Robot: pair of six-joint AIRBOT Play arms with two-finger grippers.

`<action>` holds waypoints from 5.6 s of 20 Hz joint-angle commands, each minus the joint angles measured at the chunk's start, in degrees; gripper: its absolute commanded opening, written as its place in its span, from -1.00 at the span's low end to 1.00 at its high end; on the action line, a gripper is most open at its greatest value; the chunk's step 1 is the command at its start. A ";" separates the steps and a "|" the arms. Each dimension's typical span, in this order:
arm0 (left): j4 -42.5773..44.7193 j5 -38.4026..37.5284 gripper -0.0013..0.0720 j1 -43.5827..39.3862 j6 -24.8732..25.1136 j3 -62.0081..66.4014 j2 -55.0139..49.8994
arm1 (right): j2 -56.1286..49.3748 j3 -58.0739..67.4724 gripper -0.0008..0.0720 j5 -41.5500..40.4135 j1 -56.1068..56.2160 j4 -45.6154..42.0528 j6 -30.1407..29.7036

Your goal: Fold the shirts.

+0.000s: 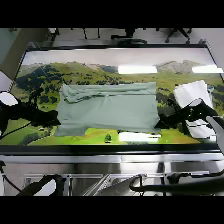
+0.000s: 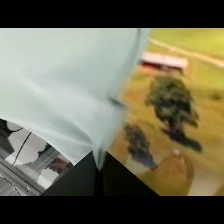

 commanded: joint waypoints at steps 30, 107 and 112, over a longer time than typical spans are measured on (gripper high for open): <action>-10.03 -1.40 0.92 -1.16 -0.22 53.29 -48.00 | -11.67 23.12 0.45 -27.56 -0.85 10.29 -13.68; -86.55 0.39 -0.92 -3.48 15.54 47.15 -19.26 | -20.72 34.34 0.84 -7.72 16.13 10.73 1.09; -86.49 -0.11 -0.92 -3.48 15.65 47.15 -19.26 | -24.52 34.34 0.82 -7.72 19.30 21.49 -4.59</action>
